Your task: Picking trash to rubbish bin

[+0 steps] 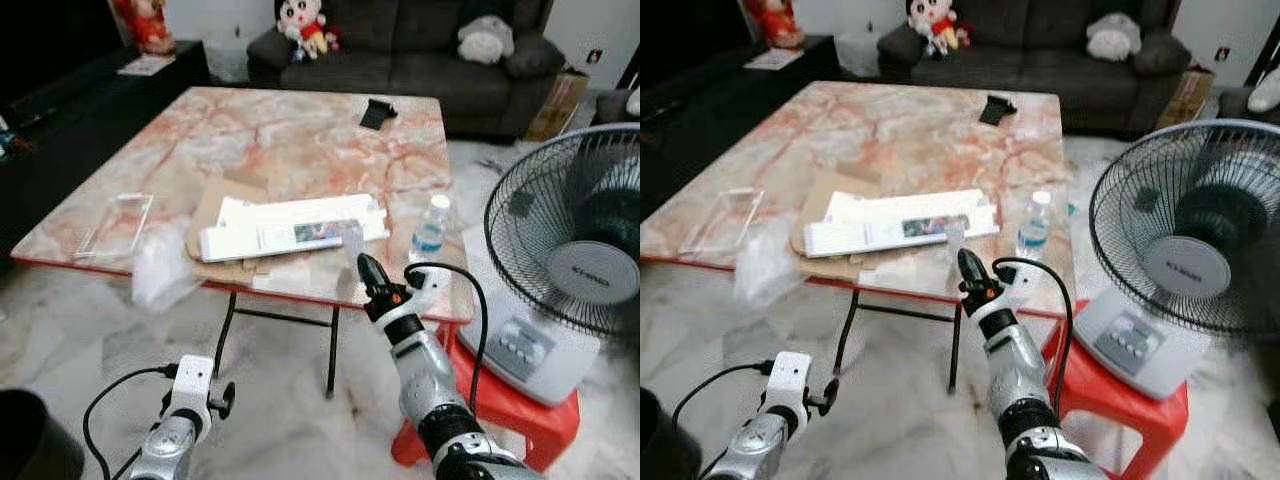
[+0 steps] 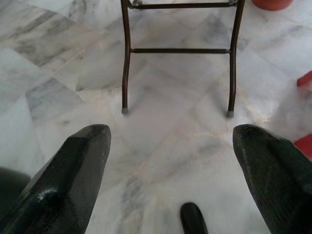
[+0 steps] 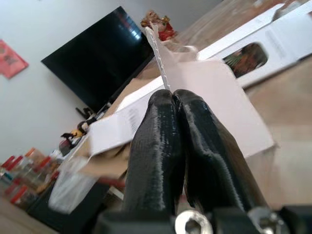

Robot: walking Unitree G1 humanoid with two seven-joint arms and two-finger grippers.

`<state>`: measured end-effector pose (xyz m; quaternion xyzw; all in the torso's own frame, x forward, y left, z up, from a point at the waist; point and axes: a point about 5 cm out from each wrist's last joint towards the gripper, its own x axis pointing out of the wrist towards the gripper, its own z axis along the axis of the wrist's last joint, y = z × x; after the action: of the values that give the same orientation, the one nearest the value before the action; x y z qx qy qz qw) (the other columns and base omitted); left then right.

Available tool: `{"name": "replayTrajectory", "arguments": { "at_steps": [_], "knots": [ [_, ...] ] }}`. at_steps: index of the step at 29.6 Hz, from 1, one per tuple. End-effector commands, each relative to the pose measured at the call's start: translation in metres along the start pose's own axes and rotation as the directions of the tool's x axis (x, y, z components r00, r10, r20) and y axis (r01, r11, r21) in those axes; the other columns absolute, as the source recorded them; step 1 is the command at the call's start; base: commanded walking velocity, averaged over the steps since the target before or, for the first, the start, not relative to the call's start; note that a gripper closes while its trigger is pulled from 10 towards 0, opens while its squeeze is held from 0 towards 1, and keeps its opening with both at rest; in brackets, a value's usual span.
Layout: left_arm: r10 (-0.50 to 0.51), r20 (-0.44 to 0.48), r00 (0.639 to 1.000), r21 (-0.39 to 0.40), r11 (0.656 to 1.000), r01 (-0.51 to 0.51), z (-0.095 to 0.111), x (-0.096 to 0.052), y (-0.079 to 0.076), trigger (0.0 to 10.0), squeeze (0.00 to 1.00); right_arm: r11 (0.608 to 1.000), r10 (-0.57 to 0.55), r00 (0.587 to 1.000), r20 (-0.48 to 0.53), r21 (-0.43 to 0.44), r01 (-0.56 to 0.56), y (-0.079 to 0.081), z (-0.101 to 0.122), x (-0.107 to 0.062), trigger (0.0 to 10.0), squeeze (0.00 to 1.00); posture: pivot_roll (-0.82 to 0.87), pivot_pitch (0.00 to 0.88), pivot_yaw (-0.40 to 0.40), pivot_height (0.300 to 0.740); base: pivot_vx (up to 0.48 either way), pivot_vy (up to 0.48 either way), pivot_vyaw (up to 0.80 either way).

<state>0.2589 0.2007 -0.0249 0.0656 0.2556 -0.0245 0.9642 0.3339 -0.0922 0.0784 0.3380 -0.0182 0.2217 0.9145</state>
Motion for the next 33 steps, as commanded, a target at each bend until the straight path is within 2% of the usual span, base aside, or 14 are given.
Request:
{"name": "replayTrajectory", "arguments": {
  "at_steps": [1, 16, 21, 24, 27, 28, 31, 33],
  "knots": [
    [-0.001, 0.006, 1.000, 0.010, 1.000, 0.001, 0.001, 0.000, 0.001, 10.0, 0.00, 1.000, 0.000, 1.000, 0.001, -0.003, 0.000, 0.002, -0.001, 0.001, 10.0, 0.00, -0.01, 0.000, 0.037, 0.740, -0.349, 0.000, 0.00],
    [-0.002, 0.005, 1.000, 0.012, 1.000, 0.002, 0.001, 0.000, 0.001, 10.0, 0.00, 1.000, -0.004, 1.000, -0.021, -0.017, 0.004, 0.001, -0.004, -0.001, 10.0, 0.00, -0.01, 0.000, 0.032, 0.740, -0.340, 0.000, 0.00],
    [0.000, 0.003, 1.000, 0.011, 1.000, 0.000, 0.000, 0.000, 0.001, 10.0, 0.00, 0.999, -0.045, 0.997, -0.055, -0.031, 0.043, -0.006, -0.008, -0.007, 10.0, 0.00, -0.01, 0.000, 0.028, 0.740, -0.315, 0.000, 0.00],
    [0.015, -0.016, 1.000, 0.024, 1.000, -0.014, -0.002, -0.001, 0.003, 10.0, 0.00, 0.990, -0.128, 0.985, -0.113, -0.068, 0.121, -0.017, -0.016, -0.017, 10.0, 0.00, -0.01, 0.000, 0.027, 0.740, 0.000, 0.000, 0.00],
    [0.020, -0.018, 1.000, 0.023, 1.000, -0.019, -0.003, -0.001, 0.003, 10.0, 0.00, 0.974, -0.213, 0.964, -0.160, -0.105, 0.198, -0.029, -0.021, -0.028, 10.0, 0.00, -0.01, 0.000, 0.024, 0.740, 0.000, 0.000, 0.00],
    [0.022, -0.026, 0.999, 0.019, 1.000, -0.022, -0.005, -0.002, 0.003, 10.0, 0.00, 0.957, -0.279, 0.941, -0.192, -0.133, 0.257, -0.037, -0.025, -0.036, 10.0, 0.00, -0.01, 0.000, 0.023, 0.740, 0.000, 0.000, 0.00],
    [0.021, -0.060, 0.998, 0.023, 1.000, -0.020, -0.011, -0.003, 0.003, 10.0, 0.00, 0.928, -0.369, 0.899, -0.236, -0.153, 0.340, -0.051, -0.031, -0.053, 10.0, 0.00, -0.01, 0.000, 0.019, 0.740, 0.000, 0.000, 0.00],
    [0.028, -0.079, 0.996, 0.017, 0.999, -0.027, -0.016, -0.005, 0.003, 10.0, 0.00, 0.877, -0.479, 0.825, -0.301, -0.218, 0.429, -0.068, -0.039, -0.079, 10.0, 0.00, -0.01, 0.000, 0.019, 0.740, 0.000, 0.000, 0.00]
  ]
}}
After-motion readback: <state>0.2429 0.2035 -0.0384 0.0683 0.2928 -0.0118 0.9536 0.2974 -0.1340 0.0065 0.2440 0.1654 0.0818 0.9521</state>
